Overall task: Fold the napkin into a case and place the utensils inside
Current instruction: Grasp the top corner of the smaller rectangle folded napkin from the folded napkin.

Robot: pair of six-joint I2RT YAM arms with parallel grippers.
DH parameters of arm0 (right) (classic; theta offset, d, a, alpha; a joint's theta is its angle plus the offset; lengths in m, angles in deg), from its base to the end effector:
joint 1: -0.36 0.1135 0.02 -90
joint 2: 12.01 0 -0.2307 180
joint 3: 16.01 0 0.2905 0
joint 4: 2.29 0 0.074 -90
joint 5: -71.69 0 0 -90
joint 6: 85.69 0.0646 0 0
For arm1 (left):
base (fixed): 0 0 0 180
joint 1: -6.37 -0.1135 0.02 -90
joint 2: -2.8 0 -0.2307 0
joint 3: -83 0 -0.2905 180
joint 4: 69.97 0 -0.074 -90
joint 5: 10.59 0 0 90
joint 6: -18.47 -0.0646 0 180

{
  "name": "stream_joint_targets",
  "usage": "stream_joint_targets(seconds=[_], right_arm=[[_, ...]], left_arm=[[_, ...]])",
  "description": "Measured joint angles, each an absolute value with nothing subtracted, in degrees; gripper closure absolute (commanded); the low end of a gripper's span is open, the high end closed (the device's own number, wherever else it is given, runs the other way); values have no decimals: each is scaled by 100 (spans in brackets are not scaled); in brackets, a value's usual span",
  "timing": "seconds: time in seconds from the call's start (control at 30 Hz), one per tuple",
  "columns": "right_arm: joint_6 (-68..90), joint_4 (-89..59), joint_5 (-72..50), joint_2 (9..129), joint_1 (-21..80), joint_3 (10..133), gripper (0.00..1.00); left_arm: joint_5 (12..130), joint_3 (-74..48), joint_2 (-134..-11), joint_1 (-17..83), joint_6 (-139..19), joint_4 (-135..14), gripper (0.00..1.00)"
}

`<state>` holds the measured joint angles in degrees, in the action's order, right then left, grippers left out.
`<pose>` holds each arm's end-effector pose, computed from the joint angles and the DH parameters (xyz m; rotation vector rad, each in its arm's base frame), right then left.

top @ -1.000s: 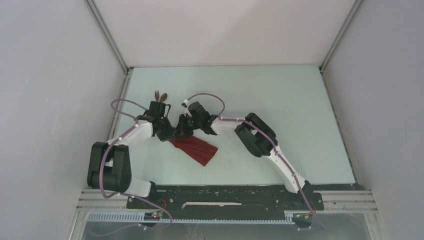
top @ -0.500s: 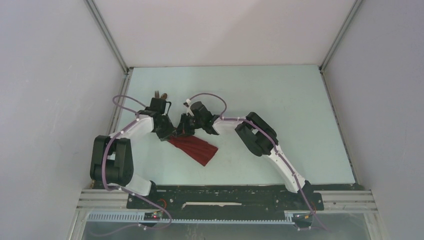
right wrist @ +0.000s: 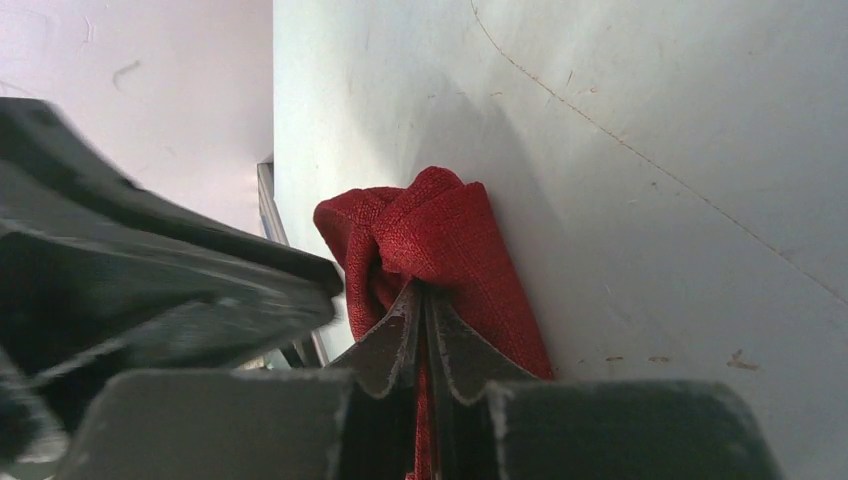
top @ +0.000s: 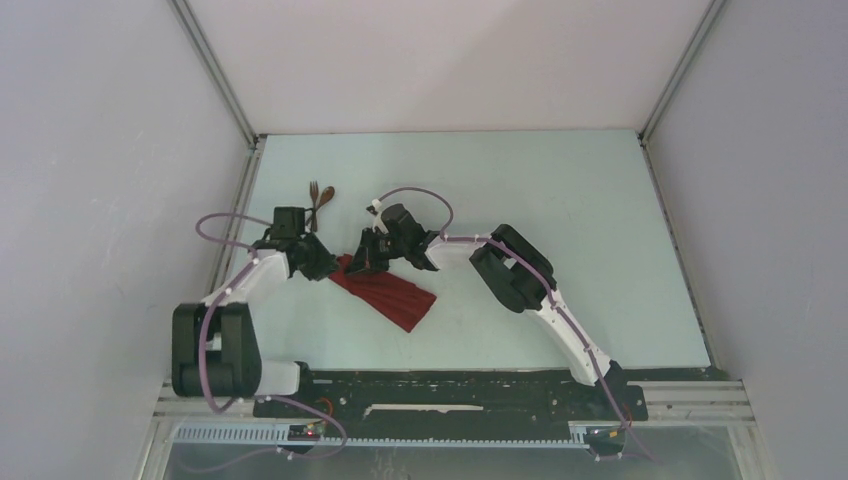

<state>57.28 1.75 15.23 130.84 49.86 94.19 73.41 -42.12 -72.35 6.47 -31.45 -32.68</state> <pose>0.3370 0.4495 0.0349 -0.3589 2.4281 1.5743 0.3075 -0.0073 0.1192 -0.8574 2.4738 -0.3904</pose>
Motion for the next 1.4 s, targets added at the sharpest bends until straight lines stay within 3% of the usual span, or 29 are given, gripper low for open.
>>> stream_joint_targets(seconds=[0.4,0.77,0.93,1.03,1.2,1.4], right_arm=[[5713,173,1510,13084,4988,9414,91],[5575,-24,1674,12913,4918,9299,71],[5322,-423,1987,12505,4911,8927,69],[5171,-653,2155,12269,4866,8743,60],[4117,-1766,2054,11493,4783,8488,31],[1809,-3223,761,9947,4855,8223,26]], left_arm=[[6948,-4212,-8123,644,-2979,-3683,91],[6819,-4127,-8370,577,-2953,-3815,94],[6662,-4125,-8473,583,-2951,-3944,96],[6590,-4100,-8521,583,-2955,-3959,96],[6548,-4063,-8564,583,-2966,-3948,97],[6522,-4057,-8573,583,-2990,-3944,99]])
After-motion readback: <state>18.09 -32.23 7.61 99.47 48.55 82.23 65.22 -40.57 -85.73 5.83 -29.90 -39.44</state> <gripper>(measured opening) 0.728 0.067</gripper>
